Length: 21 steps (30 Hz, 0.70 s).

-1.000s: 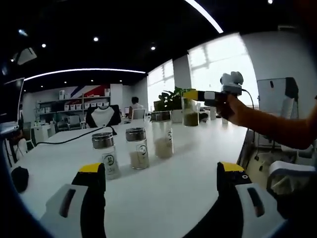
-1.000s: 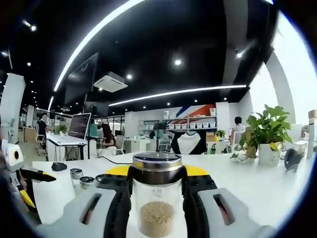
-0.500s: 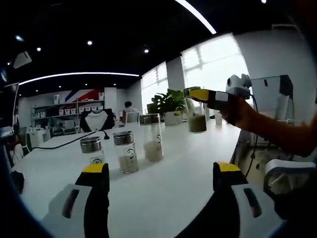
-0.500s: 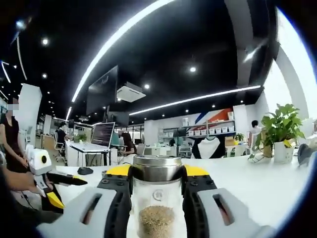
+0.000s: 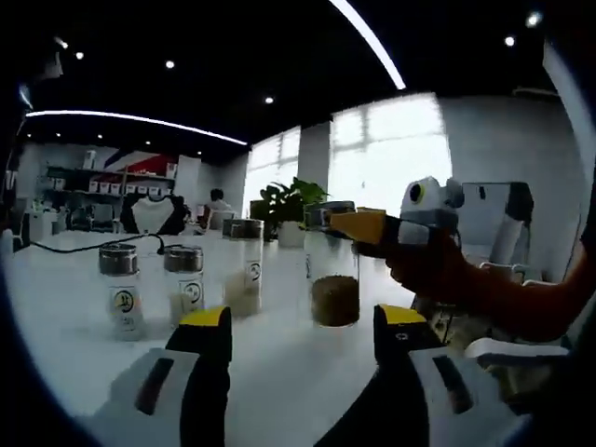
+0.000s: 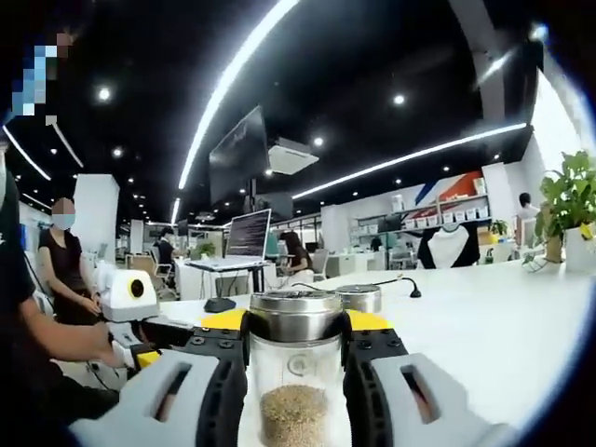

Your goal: Rotate the seasoning bottle until the label or dispensing opening points toward the visible target arrow and the bottle remains upright within the marked orientation range

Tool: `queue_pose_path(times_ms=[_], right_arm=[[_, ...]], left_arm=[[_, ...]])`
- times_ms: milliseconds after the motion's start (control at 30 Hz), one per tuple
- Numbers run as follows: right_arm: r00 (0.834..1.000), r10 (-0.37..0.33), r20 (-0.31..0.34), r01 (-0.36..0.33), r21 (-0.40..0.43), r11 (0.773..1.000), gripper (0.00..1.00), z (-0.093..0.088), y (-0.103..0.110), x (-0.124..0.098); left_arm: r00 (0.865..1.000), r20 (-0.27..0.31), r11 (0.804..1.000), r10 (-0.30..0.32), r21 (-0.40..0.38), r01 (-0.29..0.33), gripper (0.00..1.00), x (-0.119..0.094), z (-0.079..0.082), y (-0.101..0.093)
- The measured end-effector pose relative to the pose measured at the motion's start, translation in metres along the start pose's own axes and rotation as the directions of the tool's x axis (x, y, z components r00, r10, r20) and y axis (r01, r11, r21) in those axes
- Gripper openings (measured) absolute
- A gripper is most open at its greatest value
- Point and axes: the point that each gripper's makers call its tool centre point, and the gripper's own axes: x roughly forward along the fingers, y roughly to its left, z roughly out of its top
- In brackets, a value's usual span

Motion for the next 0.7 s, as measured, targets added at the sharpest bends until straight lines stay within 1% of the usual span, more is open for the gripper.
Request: queue_pose_path(times_ms=[33,67,133,167,200,267,300,333,433,500,533,667,700], right_arm=[[1.0,0.004,0.001,-0.004,0.001,1.0,0.36,0.0,0.001,0.001],[1.0,0.026,0.002,-0.026,-0.003,1.0,0.36,0.0,0.008,0.004],[0.997,0.08,0.006,-0.08,0.009,0.997,0.36,0.0,0.022,0.008],[0.994,0.104,0.014,-0.105,0.017,0.994,0.36,0.001,0.027,0.009],[0.989,0.149,0.022,-0.15,0.029,0.988,0.36,0.002,0.035,0.01],[0.981,0.192,0.035,-0.194,0.071,0.978,0.36,0.004,0.042,0.013],[0.979,0.199,0.04,-0.202,0.078,0.976,0.36,0.005,0.043,0.013],[0.973,0.222,0.06,-0.227,0.099,0.969,0.36,0.009,0.046,0.015],[0.968,0.245,0.053,-0.249,0.104,0.963,0.36,0.01,0.048,0.019],[0.962,0.27,0.04,-0.273,0.1,0.957,0.36,0.008,0.053,0.022],[0.958,0.283,0.04,-0.286,0.1,0.953,0.36,0.006,0.055,0.023],[0.948,0.314,0.046,-0.317,0.12,0.941,0.36,0.005,0.06,0.023],[0.942,0.331,0.055,-0.336,0.125,0.934,0.36,0.005,0.063,0.022]], left_arm=[[1.0,0.009,1.0,-0.019,-0.024,0.019,0.66,0.002,0.0,-0.003],[0.999,-0.011,0.998,-0.046,-0.042,0.045,0.68,0.003,-0.004,-0.007],[0.998,-0.046,0.999,-0.039,-0.035,0.038,0.69,0.006,-0.011,-0.007],[0.998,-0.046,0.999,-0.037,-0.025,0.035,0.69,0.006,-0.012,-0.007],[0.998,-0.045,0.999,-0.039,-0.018,0.038,0.69,0.005,-0.012,-0.008],[0.998,-0.045,0.999,-0.044,-0.02,0.043,0.68,0.005,-0.013,-0.008],[0.998,-0.046,0.999,-0.045,-0.02,0.044,0.68,0.005,-0.013,-0.007],[0.998,-0.053,0.999,-0.045,-0.017,0.044,0.68,0.005,-0.013,-0.005],[0.997,-0.047,0.999,-0.053,-0.013,0.053,0.66,0.006,-0.012,-0.002],[0.997,-0.045,0.998,-0.068,-0.003,0.068,0.62,0.007,-0.011,-0.004],[0.995,-0.046,0.996,-0.089,-0.006,0.089,0.62,0.008,-0.011,-0.006],[0.99,-0.049,0.991,-0.132,-0.005,0.132,0.57,0.011,-0.011,-0.012],[0.987,-0.047,0.988,-0.152,-0.004,0.152,0.56,0.011,-0.011,-0.015]])
